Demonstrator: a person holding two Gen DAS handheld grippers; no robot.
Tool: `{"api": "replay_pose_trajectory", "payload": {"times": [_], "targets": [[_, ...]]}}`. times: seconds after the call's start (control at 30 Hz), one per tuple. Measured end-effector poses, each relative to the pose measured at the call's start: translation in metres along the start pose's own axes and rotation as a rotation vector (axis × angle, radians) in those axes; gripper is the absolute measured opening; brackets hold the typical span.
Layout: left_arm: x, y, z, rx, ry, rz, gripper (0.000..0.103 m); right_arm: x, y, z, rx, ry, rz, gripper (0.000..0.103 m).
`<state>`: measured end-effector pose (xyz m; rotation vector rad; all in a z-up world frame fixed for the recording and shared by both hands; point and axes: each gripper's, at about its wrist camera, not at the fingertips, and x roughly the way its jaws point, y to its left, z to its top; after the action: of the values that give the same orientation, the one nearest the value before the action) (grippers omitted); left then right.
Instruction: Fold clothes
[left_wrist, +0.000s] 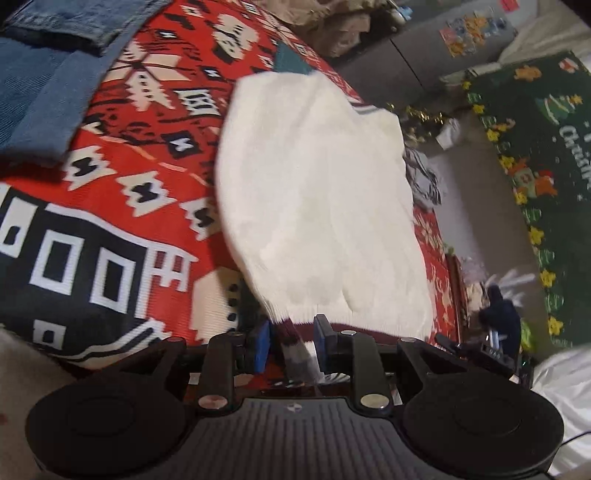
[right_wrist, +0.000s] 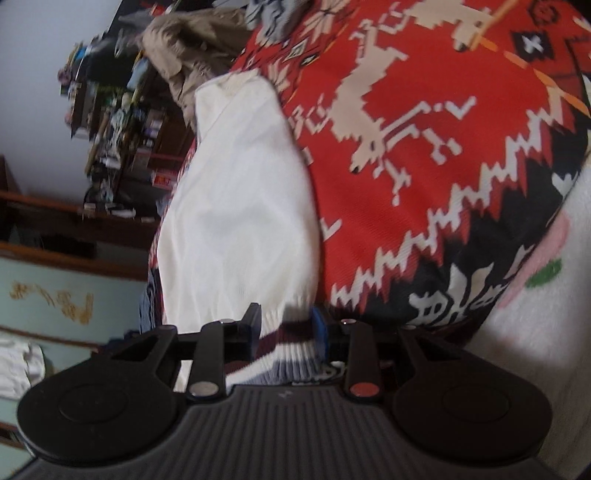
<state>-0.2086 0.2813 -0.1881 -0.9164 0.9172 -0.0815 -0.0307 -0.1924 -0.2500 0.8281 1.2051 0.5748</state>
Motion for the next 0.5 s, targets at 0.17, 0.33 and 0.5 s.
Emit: {"api": "replay_pose_trajectory", "payload": {"times": [0.17, 0.33, 0.5], "targets": [[0.000, 0.000, 0.002, -0.017, -0.010, -0.018, 0.023, 0.009, 0.000, 0.003, 0.006, -0.037, 0.034, 0.035], [0.005, -0.002, 0.000, -0.004, 0.039, -0.039, 0.023, 0.017, -0.008, 0.009, 0.014, -0.040, 0.123, 0.035], [0.011, -0.002, -0.002, -0.001, 0.069, -0.030, 0.023, 0.029, -0.001, 0.003, -0.044, 0.088, 0.114, 0.035]]}}
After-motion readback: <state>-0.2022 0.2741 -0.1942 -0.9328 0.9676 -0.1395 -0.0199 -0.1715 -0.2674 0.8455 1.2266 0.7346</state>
